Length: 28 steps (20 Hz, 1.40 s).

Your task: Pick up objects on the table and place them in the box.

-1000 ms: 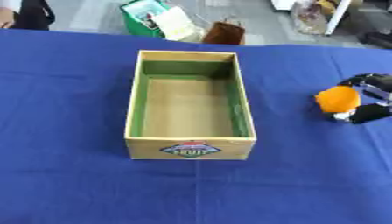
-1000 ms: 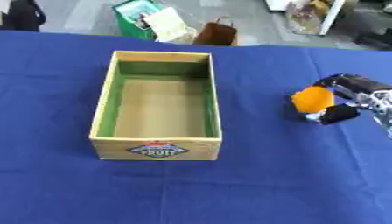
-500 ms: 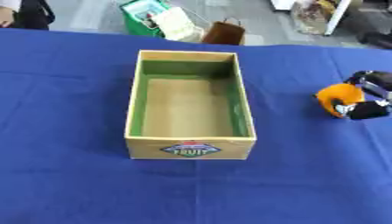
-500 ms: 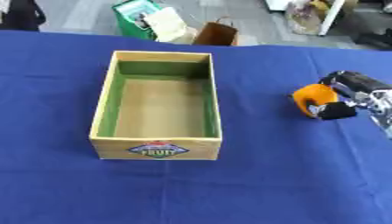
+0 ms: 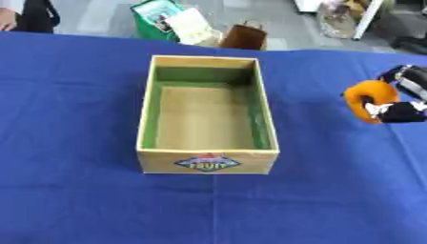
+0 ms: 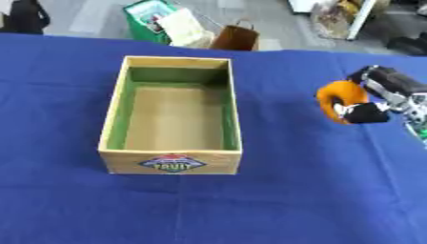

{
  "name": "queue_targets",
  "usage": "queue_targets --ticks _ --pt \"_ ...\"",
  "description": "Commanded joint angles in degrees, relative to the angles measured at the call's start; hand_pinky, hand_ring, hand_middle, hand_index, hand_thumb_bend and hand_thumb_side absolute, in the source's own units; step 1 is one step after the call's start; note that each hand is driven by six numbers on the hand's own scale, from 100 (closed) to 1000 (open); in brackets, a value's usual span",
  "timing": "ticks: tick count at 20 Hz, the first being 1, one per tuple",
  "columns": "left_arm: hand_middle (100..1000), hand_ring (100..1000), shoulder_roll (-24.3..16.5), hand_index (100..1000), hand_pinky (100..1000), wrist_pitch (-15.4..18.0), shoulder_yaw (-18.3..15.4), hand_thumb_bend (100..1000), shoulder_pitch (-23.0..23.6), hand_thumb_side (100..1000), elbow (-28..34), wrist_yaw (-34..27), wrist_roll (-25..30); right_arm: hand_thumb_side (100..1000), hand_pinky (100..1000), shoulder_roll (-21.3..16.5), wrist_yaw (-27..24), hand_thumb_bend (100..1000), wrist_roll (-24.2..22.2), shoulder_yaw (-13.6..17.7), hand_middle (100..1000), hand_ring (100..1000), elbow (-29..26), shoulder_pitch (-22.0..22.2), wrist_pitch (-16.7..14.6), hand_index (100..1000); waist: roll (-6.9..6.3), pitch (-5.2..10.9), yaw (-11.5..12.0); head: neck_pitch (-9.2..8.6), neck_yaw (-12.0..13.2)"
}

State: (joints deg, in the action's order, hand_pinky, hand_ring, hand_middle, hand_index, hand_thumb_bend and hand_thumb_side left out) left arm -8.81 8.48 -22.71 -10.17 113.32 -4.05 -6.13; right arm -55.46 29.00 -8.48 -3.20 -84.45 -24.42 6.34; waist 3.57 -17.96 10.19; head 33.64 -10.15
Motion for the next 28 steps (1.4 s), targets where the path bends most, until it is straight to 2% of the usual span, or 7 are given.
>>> queue_targets --ticks 1,5,11,16,21,28 --pt "473 458 -0.9 550 518 -0.1 -0.1 100 -0.5 782 1.3 -0.2 -0.1 435 765 -2.8 -2.7 100 2.9 2.4 523 897 -4.2 -0.8 2.6 653 -0.18 1.36 -0.2 -0.22 0.3" --pt "473 459 -1.0 550 518 0.0 0.0 100 -0.4 782 1.3 -0.3 -0.1 427 772 -3.2 -6.1 100 6.3 2.7 516 891 -9.3 -1.9 5.9 652 -0.26 1.52 -0.2 0.33 0.4" --pt "473 459 -1.0 550 517 0.0 0.2 100 -0.3 781 1.3 -0.4 0.0 422 777 -2.4 -11.0 100 9.3 1.8 513 895 -17.4 -6.3 8.3 652 -0.48 1.73 -0.2 1.44 1.6" --pt "473 460 -1.1 550 518 0.0 0.4 100 -0.2 781 1.3 -0.5 0.2 421 780 -0.3 -15.1 100 7.8 -0.2 510 903 -23.2 -11.1 11.8 652 -0.52 2.06 -0.1 3.06 1.3" --pt "473 460 -1.0 550 518 -0.2 0.5 100 -0.1 782 1.3 -0.6 0.4 421 783 3.3 -16.6 100 5.2 -3.4 507 912 -24.3 -16.2 14.1 651 -0.42 2.33 0.1 3.07 0.7" --pt "473 460 -0.9 550 518 -0.3 0.8 100 -0.1 782 1.3 -0.8 0.7 423 782 9.5 -12.6 100 0.2 -9.3 510 912 -22.6 -22.1 13.0 654 -0.62 2.53 0.6 1.97 -0.6"
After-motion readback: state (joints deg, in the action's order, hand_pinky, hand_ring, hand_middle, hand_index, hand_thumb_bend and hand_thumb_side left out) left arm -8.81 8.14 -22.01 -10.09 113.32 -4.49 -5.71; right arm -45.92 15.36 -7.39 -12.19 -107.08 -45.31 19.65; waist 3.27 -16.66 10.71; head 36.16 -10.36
